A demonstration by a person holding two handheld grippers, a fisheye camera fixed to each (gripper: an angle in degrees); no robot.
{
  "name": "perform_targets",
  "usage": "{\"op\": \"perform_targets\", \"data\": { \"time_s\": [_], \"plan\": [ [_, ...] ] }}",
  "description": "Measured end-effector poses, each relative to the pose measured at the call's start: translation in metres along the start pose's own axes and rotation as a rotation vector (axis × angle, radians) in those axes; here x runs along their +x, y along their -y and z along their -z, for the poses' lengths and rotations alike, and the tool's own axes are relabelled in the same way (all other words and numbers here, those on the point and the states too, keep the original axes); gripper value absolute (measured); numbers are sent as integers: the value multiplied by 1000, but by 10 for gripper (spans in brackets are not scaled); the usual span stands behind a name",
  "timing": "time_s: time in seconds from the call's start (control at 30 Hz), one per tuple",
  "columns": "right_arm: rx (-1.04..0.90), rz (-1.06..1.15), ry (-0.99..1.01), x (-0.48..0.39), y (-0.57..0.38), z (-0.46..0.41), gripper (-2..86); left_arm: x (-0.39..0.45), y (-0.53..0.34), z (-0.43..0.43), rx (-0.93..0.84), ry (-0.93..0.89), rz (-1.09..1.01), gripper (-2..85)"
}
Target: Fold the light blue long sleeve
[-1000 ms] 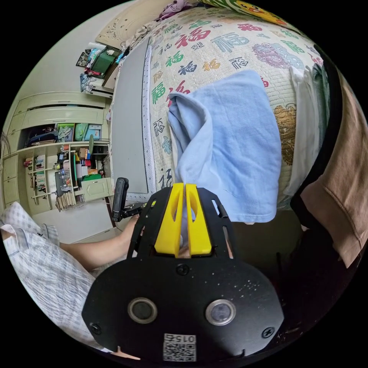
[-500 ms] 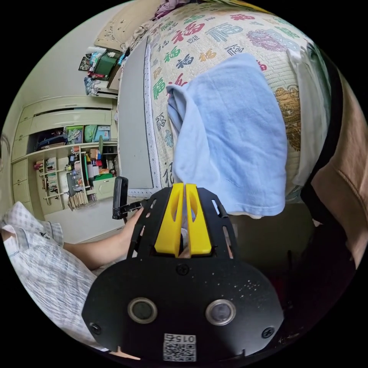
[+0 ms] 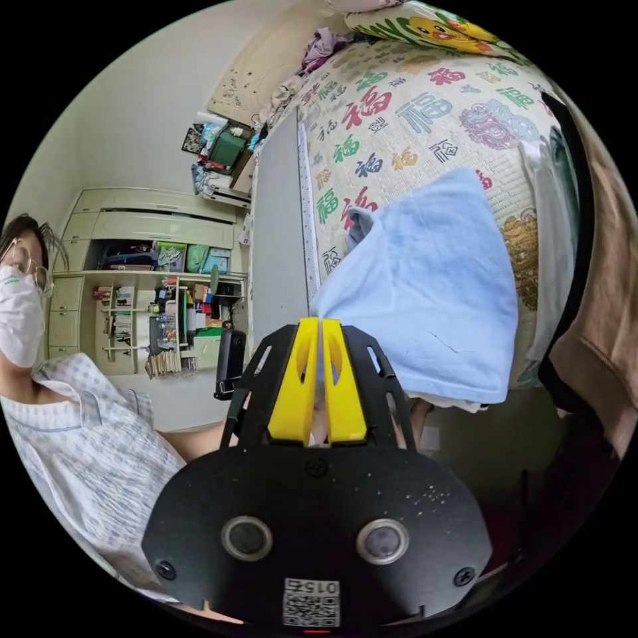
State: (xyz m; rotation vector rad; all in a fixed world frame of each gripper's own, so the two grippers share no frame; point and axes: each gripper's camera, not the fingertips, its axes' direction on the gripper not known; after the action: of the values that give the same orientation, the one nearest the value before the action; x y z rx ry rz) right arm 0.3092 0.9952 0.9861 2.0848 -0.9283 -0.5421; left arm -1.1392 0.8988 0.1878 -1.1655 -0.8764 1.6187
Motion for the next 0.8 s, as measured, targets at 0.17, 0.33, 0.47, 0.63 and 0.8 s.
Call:
{"op": "perform_targets", "data": {
  "time_s": [0.17,0.33,0.47,0.63,0.8],
  "plan": [
    [-21,-84,-46,6,-13,-18,-1,-83,-4,-16,-89,105,59,-6],
    [-28,-108,-23,2,-15,-34,-1,-147,4,-16,-32,-85,49,-7],
    [109,-52,44,-27,0,-15,-1,-157,34,10,102,-260,-115,-8],
    [152,166,84,-114,35,6,-2,-161,79,81,246,-496,-248,-9],
    [241,266,344,-178,57,1,-3,-185,103,178,316,-626,-398,-9]
  ]
}}
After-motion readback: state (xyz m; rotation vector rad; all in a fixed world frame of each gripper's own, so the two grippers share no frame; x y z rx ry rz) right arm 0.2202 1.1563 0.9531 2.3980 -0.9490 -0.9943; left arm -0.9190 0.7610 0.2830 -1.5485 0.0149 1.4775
